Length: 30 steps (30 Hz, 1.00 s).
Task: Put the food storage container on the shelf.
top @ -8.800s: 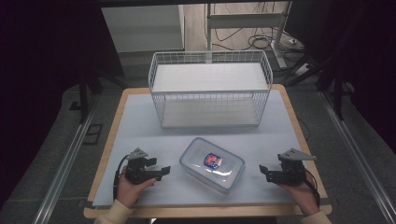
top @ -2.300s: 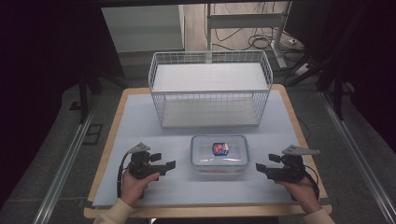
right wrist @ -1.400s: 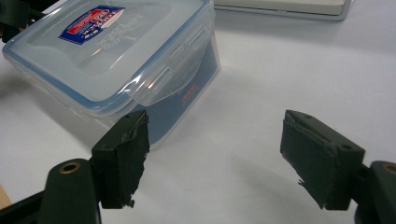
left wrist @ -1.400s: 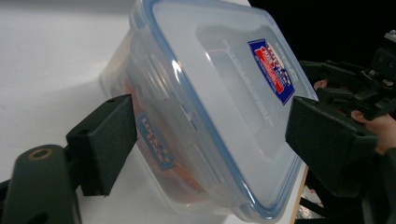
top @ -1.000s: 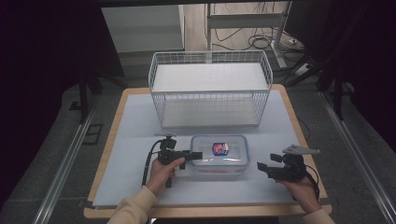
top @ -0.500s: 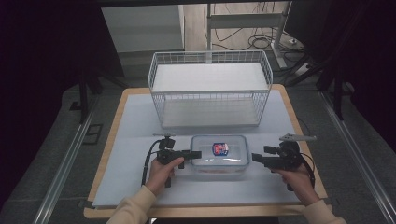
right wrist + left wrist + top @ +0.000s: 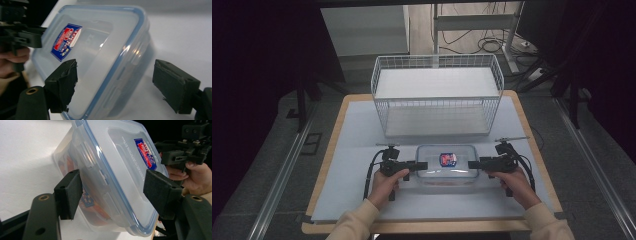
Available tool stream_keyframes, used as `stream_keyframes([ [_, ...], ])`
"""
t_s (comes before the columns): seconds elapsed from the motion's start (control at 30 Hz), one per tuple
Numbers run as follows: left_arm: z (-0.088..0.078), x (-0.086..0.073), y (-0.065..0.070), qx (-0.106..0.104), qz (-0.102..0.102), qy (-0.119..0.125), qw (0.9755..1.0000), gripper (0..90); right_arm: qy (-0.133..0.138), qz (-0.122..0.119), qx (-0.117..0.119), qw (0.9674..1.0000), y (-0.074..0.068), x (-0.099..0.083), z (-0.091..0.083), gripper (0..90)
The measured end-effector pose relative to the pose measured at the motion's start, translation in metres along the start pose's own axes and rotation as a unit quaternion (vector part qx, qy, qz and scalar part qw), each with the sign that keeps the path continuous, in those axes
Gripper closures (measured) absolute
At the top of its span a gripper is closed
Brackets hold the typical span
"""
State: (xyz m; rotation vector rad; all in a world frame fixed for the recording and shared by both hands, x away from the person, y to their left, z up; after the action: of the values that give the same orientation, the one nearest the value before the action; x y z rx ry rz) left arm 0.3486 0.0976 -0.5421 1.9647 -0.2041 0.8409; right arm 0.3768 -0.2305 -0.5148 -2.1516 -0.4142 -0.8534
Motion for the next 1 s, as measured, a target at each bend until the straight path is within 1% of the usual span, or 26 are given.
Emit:
stream_keyframes([
  [0.13, 0.0, 0.0, 0.0, 0.0, 0.0, 0.0, 1.0, 32.3, -0.007, 0.025, 0.021, 0.9994, 0.002, -0.002, 0.005, 20.7],
  [0.2, 0.0, 0.0, 0.0, 0.0, 0.001, 0.0, 1.0, 32.3, -0.011, 0.042, 0.034, 0.9985, 0.003, -0.003, 0.007, 22.7],
  [0.23, 0.0, 0.0, 0.0, 0.0, 0.001, 0.0, 1.0, 32.2, -0.013, 0.049, 0.035, 0.9981, 0.003, -0.003, 0.008, 22.6],
  [0.27, 0.0, 0.0, 0.0, 0.0, 0.001, 0.0, 1.0, 32.2, -0.012, 0.052, 0.034, 0.998, 0.003, -0.003, 0.008, 23.4],
  [0.37, 0.0, 0.0, 0.0, 0.001, 0.001, 0.001, 1.0, 32.2, -0.006, 0.058, 0.036, 0.9977, 0.005, -0.001, 0.005, 30.0],
  [0.43, 0.0, -0.001, 0.002, 0.003, 0.006, 0.002, 1.0, 32.2, -0.005, 0.059, 0.038, 0.9975, 0.005, -0.001, 0.003, 32.8],
  [0.57, -0.002, -0.003, 0.005, 0.005, 0.018, 0.008, 0.9998, 32.3, -0.002, 0.073, 0.049, 0.9961, 0.008, -0.001, -0.001, 37.7],
  [0.6, -0.002, -0.003, 0.006, 0.007, 0.021, 0.01, 0.9997, 32.5, 0.0, 0.073, 0.051, 0.9961, 0.008, -0.001, -0.001, 38.3],
  [0.67, -0.004, -0.004, 0.008, 0.007, 0.026, 0.013, 0.9995, 33.2, 0.003, 0.065, 0.051, 0.9966, 0.007, -0.001, -0.003, 39.1],
  [0.83, -0.009, -0.008, 0.014, 0.01, 0.041, 0.023, 0.9989, 36.6, 0.011, 0.047, 0.049, 0.9976, 0.001, -0.003, -0.009, 41.8],
  [0.9, -0.011, -0.009, 0.015, 0.01, 0.05, 0.028, 0.9983, 37.8, 0.016, 0.042, 0.049, 0.9978, -0.002, -0.004, -0.011, 42.7],
  [1.0, -0.013, -0.012, 0.017, 0.009, 0.051, 0.035, 0.998, 39.7, 0.024, 0.033, 0.049, 0.9979, -0.004, -0.007, -0.014, 44.0],
])
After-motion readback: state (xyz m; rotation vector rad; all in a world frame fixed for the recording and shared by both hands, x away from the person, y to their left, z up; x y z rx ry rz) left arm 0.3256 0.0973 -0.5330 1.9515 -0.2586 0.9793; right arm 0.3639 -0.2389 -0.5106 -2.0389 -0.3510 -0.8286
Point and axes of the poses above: each handheld gripper's, and its own axes: z roughly forward along the jaws, x roughly out of its top, y roughly to its right, the point moved 3 cm from there along z, roughly forward along the jaws, and after that the axes turned 12 degrees about y, right-handed, at the moved point
